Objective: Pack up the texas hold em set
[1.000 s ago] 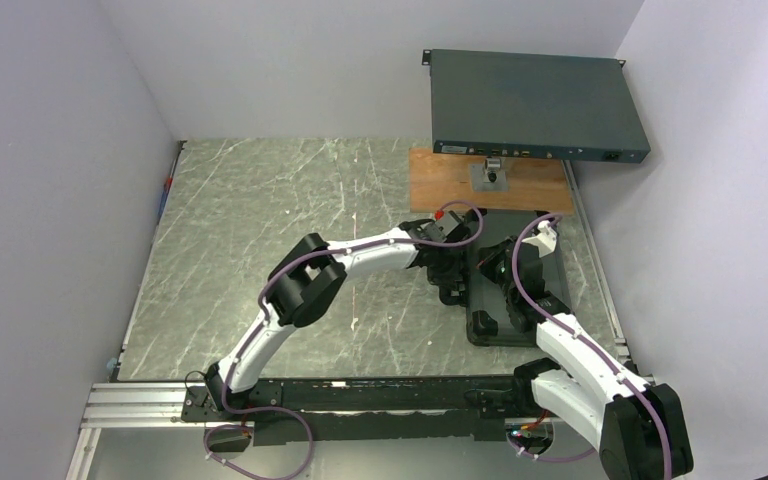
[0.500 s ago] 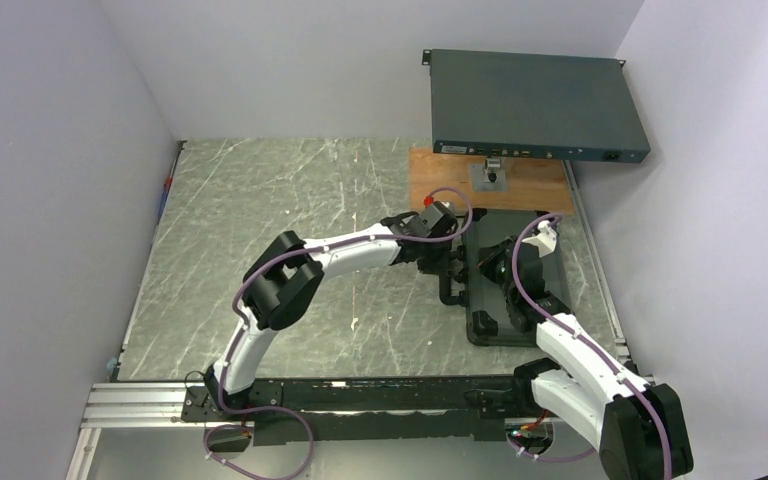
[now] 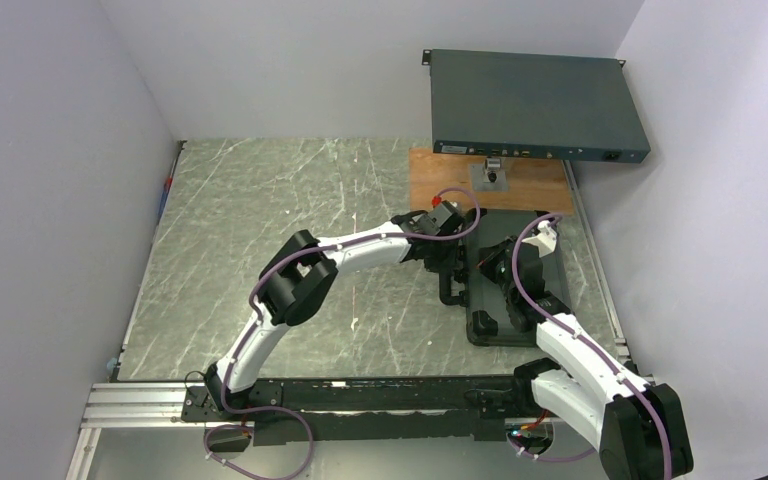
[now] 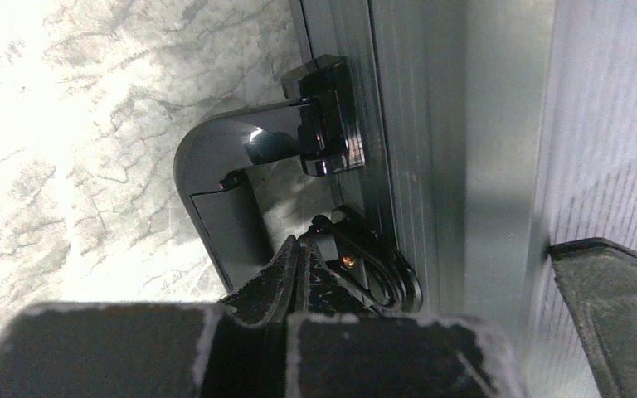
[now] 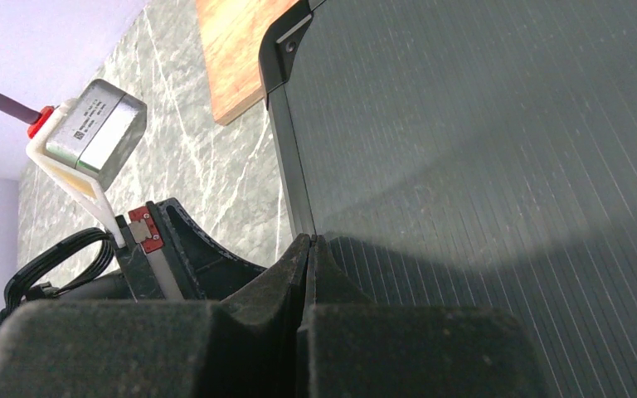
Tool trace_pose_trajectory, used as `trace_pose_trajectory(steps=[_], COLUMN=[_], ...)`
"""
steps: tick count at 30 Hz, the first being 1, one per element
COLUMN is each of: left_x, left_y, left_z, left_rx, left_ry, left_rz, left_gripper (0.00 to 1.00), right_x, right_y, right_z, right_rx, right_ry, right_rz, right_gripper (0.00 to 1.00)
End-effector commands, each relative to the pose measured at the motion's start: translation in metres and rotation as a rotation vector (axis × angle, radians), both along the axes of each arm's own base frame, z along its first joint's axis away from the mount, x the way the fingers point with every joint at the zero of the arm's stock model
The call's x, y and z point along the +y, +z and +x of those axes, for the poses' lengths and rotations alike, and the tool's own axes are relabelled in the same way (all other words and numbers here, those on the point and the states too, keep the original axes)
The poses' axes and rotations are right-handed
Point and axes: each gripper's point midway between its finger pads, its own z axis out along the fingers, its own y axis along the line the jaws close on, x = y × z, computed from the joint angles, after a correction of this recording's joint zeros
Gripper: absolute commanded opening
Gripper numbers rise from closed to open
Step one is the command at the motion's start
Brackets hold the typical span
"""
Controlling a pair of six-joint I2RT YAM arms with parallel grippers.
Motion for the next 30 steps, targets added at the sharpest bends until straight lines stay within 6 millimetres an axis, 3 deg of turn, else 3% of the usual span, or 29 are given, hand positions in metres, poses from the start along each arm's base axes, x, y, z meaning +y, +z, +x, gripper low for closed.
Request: trace_pose_trajectory(steps=[1,16,30], left_x=[-0.001,0.007,0.002], left_y=[0.005,-0.02,-0.034], left_z=[0.001,-0.005,-0.011], left_rx=[-0.011,0.052,0.088], left_ry=[-0.004,0.077,0.065], left_rz=[-0.008,0.063,0.065], left_gripper=[0.0,0.0,0.0], right_x=[-0.003,-0.003,-0.003], right_y=[-0.089,-0.089,-0.089], right_z=[-0.067,-0.068,-0.068], right_rx=[0.377,0.377,0.377], right_ry=[0.097,0.094,0.094], right_rz=[-0.091,-0.09,-0.09], right_gripper=[0.0,0.0,0.0])
